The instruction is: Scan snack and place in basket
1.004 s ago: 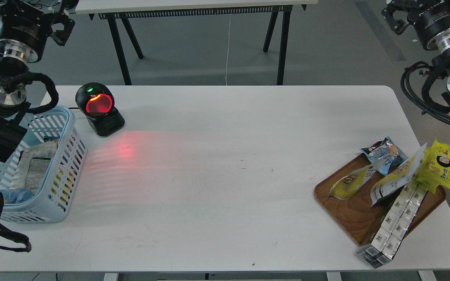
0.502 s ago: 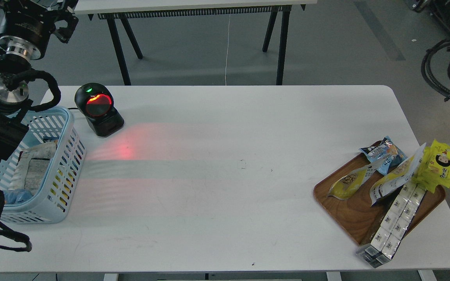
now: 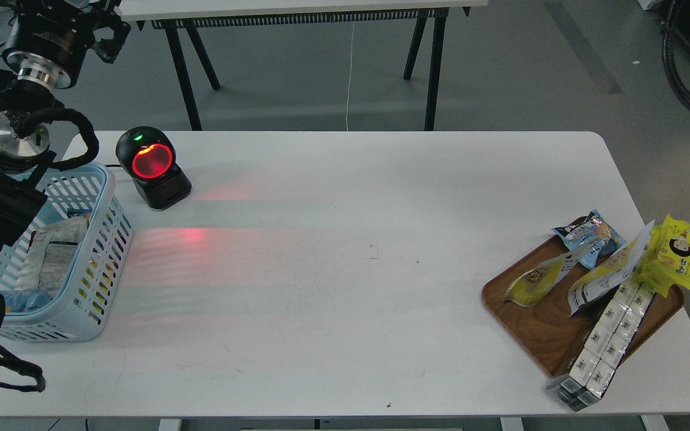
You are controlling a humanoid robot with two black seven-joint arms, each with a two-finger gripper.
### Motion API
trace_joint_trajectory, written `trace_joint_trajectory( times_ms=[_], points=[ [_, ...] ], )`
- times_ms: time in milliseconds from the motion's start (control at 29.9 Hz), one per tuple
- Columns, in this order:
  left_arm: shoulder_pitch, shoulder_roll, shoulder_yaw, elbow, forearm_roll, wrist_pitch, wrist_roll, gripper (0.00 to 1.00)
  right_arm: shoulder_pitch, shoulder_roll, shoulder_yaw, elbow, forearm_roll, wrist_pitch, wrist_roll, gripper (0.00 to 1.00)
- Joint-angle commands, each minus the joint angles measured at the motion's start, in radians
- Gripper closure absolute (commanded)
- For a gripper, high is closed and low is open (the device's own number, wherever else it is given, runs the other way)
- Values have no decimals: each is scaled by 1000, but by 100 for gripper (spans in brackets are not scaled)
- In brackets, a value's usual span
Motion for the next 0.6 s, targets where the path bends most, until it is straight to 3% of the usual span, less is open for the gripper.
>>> trace_joint_trajectory(
  times_ms=[0, 100, 268, 569],
  points=[
    [-2, 2, -2, -50, 0, 0, -2, 0, 103, 3, -149, 95, -109, 0, 45, 1],
    [2, 8, -2, -114, 0, 0, -5, 0, 140, 5, -203, 170, -227, 0, 76, 2],
    [-5, -12, -3, -124, 0, 0, -5, 0, 143, 5, -272, 302, -514, 0, 141, 2],
    [-12, -12, -3, -124, 0, 0, -5, 0, 171, 3, -507, 551, -980, -16, 141, 5]
  ],
)
